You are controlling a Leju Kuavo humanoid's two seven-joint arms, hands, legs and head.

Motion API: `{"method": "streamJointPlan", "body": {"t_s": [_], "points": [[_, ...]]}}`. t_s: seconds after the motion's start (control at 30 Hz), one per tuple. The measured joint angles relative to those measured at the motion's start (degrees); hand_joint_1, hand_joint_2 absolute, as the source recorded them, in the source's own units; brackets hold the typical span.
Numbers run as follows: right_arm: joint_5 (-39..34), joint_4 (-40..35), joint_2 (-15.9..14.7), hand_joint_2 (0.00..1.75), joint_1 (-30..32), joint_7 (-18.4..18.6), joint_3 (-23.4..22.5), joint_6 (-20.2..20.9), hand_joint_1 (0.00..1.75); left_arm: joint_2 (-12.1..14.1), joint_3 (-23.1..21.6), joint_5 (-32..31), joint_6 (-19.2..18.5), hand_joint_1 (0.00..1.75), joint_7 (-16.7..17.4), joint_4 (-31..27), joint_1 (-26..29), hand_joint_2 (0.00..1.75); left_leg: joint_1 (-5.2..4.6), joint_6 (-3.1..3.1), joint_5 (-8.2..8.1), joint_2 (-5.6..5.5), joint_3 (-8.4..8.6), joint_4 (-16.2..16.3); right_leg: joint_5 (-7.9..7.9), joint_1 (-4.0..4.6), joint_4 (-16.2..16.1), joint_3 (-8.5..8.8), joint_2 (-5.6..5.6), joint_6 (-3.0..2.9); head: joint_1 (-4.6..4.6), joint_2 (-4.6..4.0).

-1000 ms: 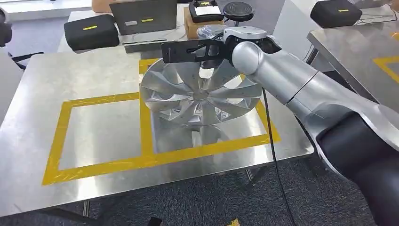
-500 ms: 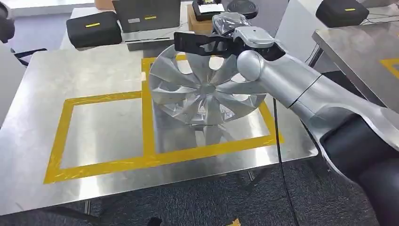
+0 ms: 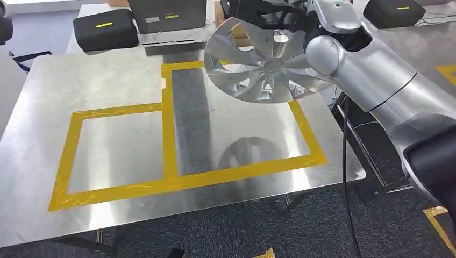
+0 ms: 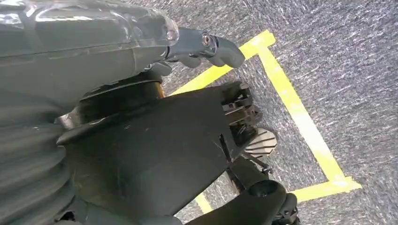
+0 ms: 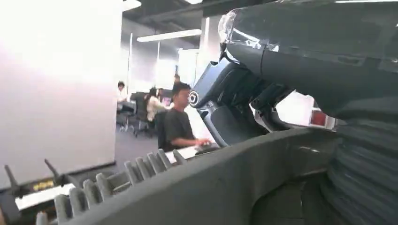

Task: Take the parts from the cabinet and place them on the table.

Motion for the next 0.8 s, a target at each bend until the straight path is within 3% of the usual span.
{"method": "streamJointPlan", "body": {"t_s": [0.37,0.8], "points": [[0.79,-4.05,-1.64,1.75,0.04,-0.5,-1.93,0.02,1.75,-0.07,0.0,0.02,0.11,0.0,-0.02,0.0,0.0,1.75,0.01,0.0,0.0,0.16,-0.12,0.0,0.0,0.01,0.0,-0.15,0.04,0.0,0.0,0.0],[0.94,-6.93,-1.99,1.75,-1.17,-4.48,-2.3,4.54,1.75,-0.07,0.0,0.52,0.66,0.0,-0.37,0.02,0.0,1.75,0.01,0.0,0.0,0.36,-0.14,-0.01,0.01,0.0,0.01,-0.2,0.18,0.0,0.02,0.0]]}}
